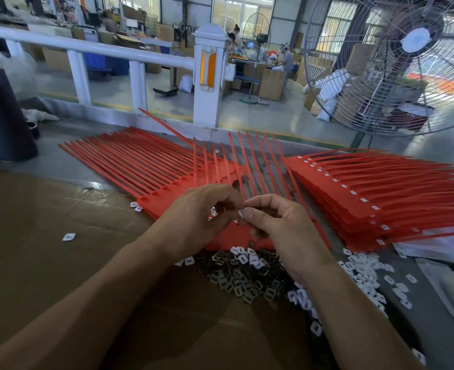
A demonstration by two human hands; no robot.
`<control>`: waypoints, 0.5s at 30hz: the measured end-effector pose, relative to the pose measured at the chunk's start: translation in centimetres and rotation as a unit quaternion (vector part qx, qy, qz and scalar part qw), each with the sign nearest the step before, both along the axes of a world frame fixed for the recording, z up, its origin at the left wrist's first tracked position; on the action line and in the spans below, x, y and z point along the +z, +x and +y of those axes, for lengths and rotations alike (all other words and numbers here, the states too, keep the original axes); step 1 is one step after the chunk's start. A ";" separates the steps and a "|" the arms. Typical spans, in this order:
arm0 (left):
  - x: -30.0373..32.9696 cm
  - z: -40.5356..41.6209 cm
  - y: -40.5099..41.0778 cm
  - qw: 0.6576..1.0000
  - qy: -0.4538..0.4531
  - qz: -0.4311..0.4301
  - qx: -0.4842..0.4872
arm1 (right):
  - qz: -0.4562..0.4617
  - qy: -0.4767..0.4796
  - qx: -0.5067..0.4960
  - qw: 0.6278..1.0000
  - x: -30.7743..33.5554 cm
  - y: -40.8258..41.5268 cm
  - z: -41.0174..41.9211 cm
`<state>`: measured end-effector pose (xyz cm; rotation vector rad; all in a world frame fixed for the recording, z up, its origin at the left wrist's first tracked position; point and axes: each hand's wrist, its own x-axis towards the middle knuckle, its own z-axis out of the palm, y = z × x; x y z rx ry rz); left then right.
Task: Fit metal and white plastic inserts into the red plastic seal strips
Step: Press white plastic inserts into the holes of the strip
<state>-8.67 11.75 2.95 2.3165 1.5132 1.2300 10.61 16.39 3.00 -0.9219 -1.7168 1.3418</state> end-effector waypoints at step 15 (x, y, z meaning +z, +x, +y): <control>-0.2 0.0 0.2 0.999 -0.023 -0.031 -0.012 | -0.047 0.101 -0.021 0.994 0.2 0.0 -0.5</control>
